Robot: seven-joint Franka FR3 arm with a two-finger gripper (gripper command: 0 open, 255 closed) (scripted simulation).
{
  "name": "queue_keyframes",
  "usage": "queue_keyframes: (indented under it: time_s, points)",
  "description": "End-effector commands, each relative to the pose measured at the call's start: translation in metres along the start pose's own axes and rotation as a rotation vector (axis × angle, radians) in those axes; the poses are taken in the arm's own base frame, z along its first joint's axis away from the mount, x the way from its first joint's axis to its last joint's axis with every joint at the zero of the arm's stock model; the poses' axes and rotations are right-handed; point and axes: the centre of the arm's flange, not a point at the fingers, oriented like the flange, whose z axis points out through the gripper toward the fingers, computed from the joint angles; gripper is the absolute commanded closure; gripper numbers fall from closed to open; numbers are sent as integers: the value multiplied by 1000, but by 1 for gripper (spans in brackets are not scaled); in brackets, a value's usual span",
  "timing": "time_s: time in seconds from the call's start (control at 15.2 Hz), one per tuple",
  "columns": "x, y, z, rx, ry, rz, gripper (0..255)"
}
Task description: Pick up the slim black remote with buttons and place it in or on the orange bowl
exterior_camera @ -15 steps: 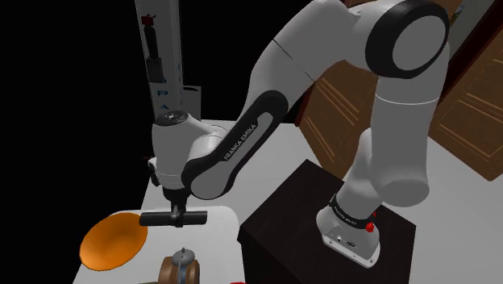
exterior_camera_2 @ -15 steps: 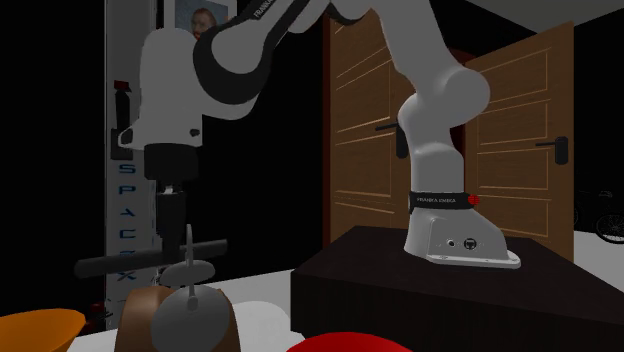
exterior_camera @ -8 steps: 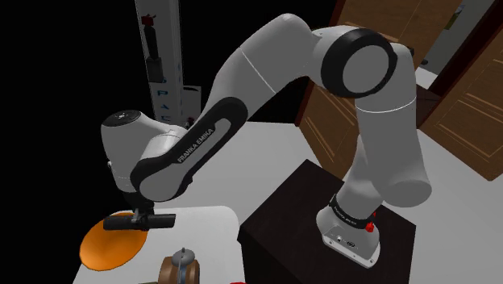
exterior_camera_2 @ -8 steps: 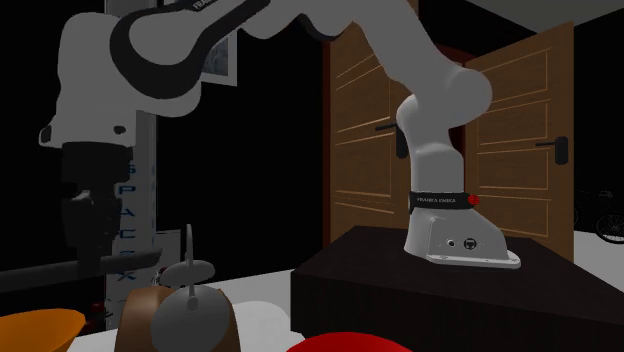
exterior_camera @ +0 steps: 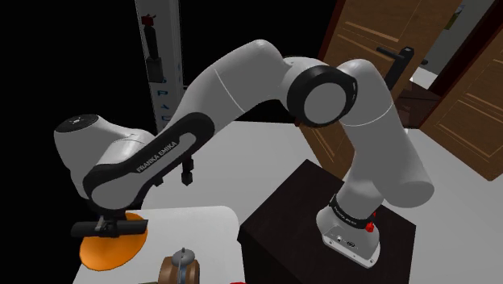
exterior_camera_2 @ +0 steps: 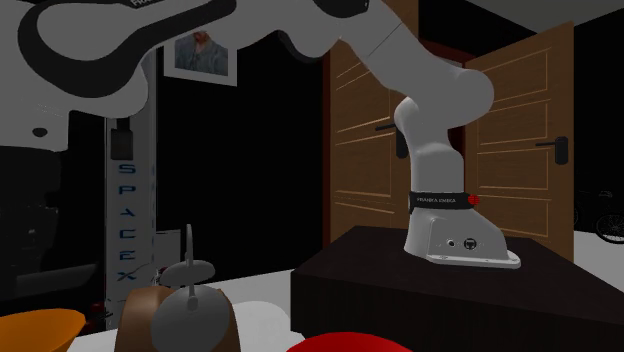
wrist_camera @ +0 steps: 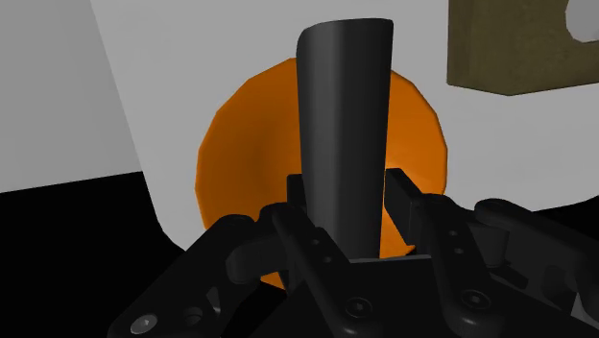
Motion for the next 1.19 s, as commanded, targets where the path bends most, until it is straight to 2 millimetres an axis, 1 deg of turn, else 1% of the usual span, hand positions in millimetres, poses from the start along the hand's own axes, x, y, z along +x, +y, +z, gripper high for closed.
queue_keyframes:
  time_s: [0.0,0.53,1.06,1.12]
  points:
    - [3,1,10,0,0,0,255]
    - [4,4,54,0,0,0,255]
    - [4,4,54,0,0,0,255]
    - [4,4,54,0,0,0,0]
